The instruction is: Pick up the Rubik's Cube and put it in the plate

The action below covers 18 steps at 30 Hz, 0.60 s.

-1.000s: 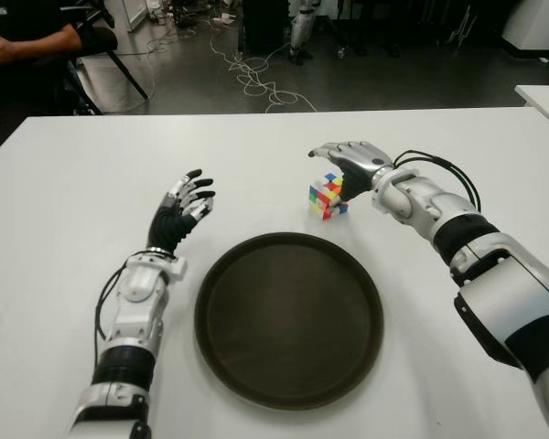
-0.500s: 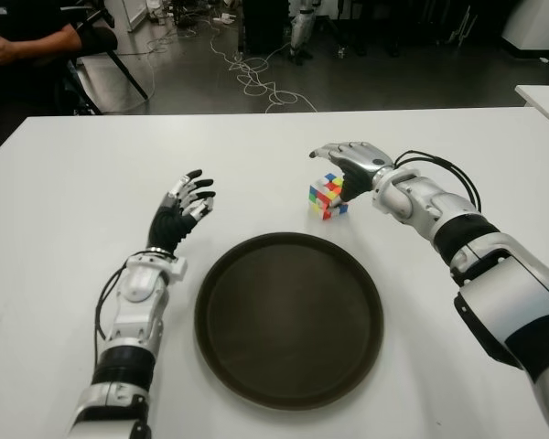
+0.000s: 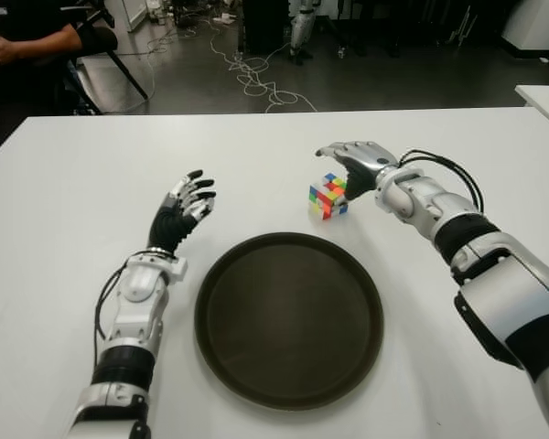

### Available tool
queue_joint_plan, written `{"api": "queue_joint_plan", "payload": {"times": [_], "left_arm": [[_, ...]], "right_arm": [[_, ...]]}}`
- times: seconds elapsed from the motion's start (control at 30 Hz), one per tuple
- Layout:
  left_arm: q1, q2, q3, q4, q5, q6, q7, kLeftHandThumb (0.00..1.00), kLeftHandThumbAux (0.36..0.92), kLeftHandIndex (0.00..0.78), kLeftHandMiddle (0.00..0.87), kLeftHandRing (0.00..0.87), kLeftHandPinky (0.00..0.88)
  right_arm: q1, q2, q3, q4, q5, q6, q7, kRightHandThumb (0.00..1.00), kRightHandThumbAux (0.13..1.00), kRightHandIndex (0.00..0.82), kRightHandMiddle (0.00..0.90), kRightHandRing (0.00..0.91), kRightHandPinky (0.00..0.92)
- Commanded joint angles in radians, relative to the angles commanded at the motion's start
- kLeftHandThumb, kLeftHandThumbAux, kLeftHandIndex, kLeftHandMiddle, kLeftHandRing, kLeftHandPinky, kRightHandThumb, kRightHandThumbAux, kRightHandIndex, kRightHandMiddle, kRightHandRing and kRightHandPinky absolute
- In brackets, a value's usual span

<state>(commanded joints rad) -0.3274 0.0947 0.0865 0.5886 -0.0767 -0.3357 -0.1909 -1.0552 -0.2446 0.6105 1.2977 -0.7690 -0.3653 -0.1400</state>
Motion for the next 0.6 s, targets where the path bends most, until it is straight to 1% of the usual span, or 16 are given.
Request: {"api": "queue_joint_plan", "payload": {"times": [0.1, 0.23, 0.6], "left_arm": [[0.001, -0.002, 0.002, 0.001, -0.004, -0.005, -0.002, 0.310, 0.663, 0.137, 0.211, 0.215, 0.259], [0.001, -0.005, 0.004, 0.001, -0.008, -0.006, -0.003, 0.315, 0.661, 0.138, 0.219, 0.224, 0.274], [0.000, -0.008, 0.005, 0.003, -0.017, -0.001, -0.007, 0.340, 0.675, 0.142, 0.222, 0.228, 0.284]], "right_arm": [[0.000, 0.001, -0.001, 0.003, 0.003, 0.001, 0.008, 0.000, 0.800, 0.137, 0.173, 0.186, 0.185], [0.003, 0.002, -0.002, 0.008, 0.004, 0.003, 0.011, 0.000, 0.798, 0.140, 0.173, 0.185, 0.183], [0.010, 0.007, 0.004, 0.023, 0.000, 0.022, 0.031, 0.000, 0.818, 0.145, 0.175, 0.185, 0.181]]}}
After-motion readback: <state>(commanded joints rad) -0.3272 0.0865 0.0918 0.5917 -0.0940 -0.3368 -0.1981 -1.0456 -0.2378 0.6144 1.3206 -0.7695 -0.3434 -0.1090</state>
